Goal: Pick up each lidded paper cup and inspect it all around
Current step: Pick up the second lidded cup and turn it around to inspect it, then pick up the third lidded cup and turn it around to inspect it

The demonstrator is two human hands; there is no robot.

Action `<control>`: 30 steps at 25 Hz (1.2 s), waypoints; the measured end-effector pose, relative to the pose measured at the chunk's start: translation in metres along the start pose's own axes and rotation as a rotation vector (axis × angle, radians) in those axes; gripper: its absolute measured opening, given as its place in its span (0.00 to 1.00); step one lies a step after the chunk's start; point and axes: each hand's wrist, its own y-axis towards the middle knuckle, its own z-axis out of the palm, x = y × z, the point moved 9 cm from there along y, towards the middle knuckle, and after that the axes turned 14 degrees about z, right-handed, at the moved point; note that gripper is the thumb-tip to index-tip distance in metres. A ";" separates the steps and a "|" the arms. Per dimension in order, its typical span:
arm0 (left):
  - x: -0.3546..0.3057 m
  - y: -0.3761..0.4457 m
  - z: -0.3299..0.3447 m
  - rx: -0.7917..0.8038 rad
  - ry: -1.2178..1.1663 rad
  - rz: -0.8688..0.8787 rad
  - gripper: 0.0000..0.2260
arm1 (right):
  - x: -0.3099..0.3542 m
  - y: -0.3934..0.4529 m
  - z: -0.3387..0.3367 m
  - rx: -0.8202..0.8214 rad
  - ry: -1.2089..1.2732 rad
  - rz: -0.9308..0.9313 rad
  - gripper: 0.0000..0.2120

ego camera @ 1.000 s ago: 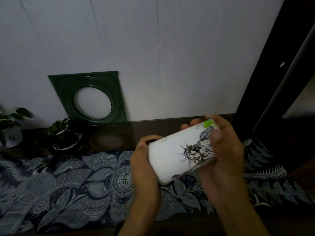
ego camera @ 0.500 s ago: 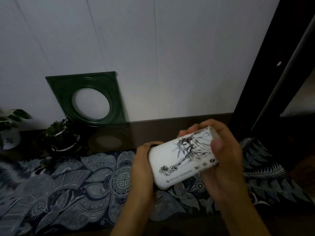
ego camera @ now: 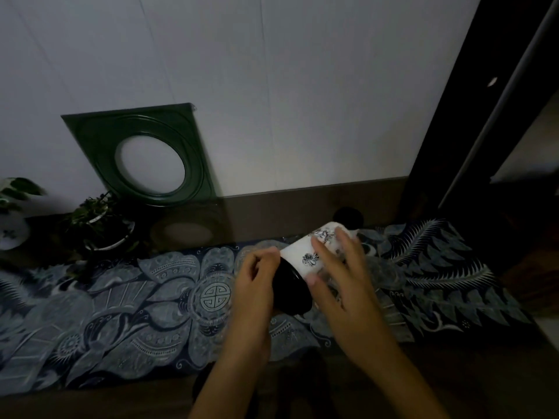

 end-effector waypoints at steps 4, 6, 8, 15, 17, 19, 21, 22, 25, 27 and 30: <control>0.036 -0.019 0.000 0.074 -0.023 -0.108 0.21 | -0.041 -0.011 0.015 0.213 0.138 0.203 0.23; 0.058 -0.032 -0.003 0.090 -0.089 -0.174 0.22 | -0.064 -0.024 0.021 0.305 0.294 0.333 0.25; 0.085 -0.044 -0.006 0.121 -0.147 -0.227 0.19 | -0.092 -0.037 0.034 0.418 0.419 0.458 0.27; 0.187 -0.080 -0.027 -0.002 -0.291 -0.411 0.11 | -0.183 -0.066 0.084 0.504 0.617 0.838 0.28; 0.209 -0.085 -0.033 -0.036 -0.238 -0.457 0.08 | -0.208 -0.077 0.099 0.520 0.617 0.962 0.26; 0.226 -0.088 -0.039 -0.064 -0.190 -0.508 0.07 | -0.226 -0.085 0.109 0.512 0.575 1.040 0.26; 0.239 -0.091 -0.044 -0.080 -0.152 -0.545 0.08 | -0.237 -0.092 0.116 0.515 0.545 1.075 0.22; 0.244 -0.093 -0.046 -0.086 -0.138 -0.557 0.08 | -0.239 -0.094 0.119 0.529 0.538 1.079 0.20; 0.251 -0.096 -0.050 -0.094 -0.115 -0.582 0.09 | -0.246 -0.098 0.126 0.560 0.524 1.091 0.21; 0.254 -0.096 -0.052 -0.077 -0.109 -0.594 0.09 | -0.249 -0.098 0.125 0.559 0.533 1.105 0.17; 0.257 -0.095 -0.053 -0.056 -0.081 -0.606 0.10 | -0.251 -0.100 0.124 0.579 0.554 1.094 0.14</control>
